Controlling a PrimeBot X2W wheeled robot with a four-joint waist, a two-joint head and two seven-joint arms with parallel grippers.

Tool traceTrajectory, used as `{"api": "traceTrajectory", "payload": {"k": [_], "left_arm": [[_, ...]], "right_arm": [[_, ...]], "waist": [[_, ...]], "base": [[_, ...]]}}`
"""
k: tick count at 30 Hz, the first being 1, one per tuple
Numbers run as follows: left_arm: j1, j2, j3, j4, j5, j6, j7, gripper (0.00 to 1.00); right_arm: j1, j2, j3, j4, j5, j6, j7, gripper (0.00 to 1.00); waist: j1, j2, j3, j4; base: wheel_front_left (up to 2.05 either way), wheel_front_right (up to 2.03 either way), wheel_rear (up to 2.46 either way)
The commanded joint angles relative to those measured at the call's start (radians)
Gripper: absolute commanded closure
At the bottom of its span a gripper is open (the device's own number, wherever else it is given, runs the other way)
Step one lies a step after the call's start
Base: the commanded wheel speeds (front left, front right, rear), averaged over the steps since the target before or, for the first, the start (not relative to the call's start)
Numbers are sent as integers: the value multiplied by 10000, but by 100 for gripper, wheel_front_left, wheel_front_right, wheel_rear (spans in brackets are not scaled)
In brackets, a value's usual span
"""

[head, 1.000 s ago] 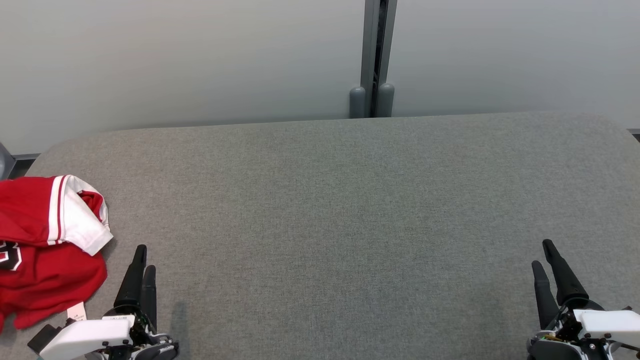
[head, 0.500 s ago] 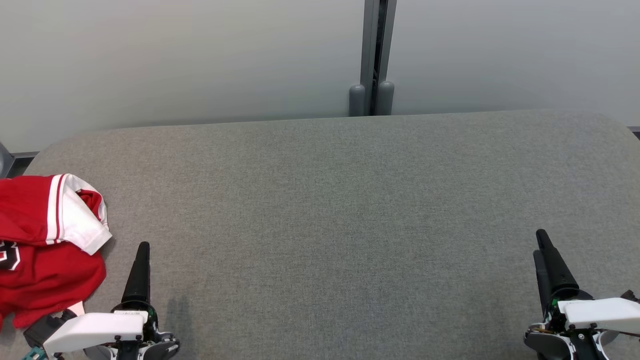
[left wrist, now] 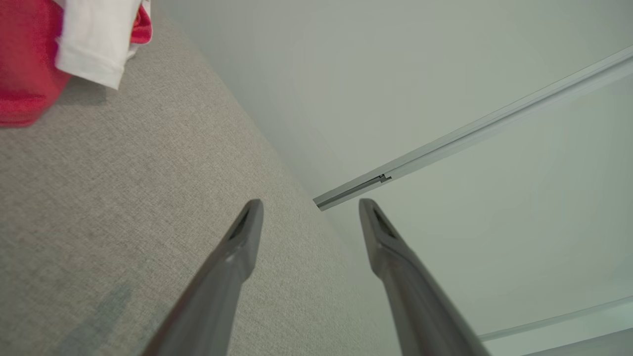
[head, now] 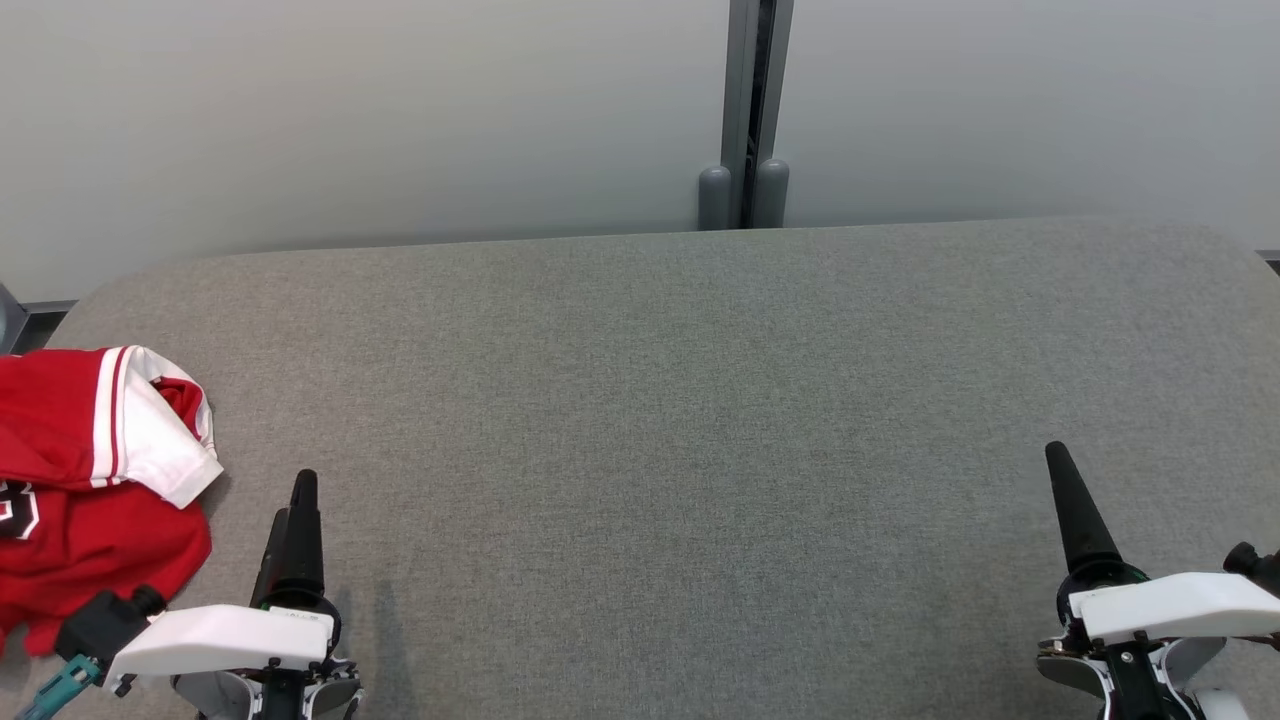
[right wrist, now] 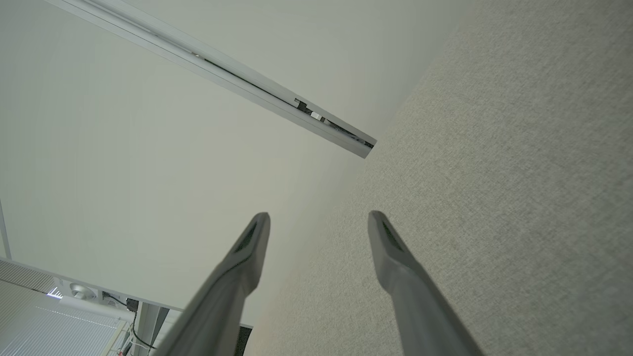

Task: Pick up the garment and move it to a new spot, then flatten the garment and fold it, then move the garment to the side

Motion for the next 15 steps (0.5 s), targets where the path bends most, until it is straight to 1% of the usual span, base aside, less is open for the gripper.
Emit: {"api": "traceTrajectory", "payload": {"k": [1, 12, 13, 15], "left_arm": [[-344, 100, -26, -81, 426, -29, -99, 0], [-453, 113, -92, 146, 2610, -6, -480, 0], [-453, 113, -92, 146, 2610, -6, -480, 0], [-463, 115, -119, 200, 2992, 38, -552, 0]], "right_arm": [[-319, -128, 49, -89, -444, 27, -133, 0], [-451, -169, 285, 170, -2575, 31, -525, 0], [-451, -169, 285, 170, -2575, 31, -525, 0], [-472, -164, 257, 206, -2922, 31, -587, 0]], "waist": [[0, -1, 3, -1], [0, -1, 27, -25], [0, -1, 27, -25], [0, -1, 32, -28]], "base": [[0, 0, 0], [0, 0, 0], [0, 0, 0], [0, 0, 0]]}}
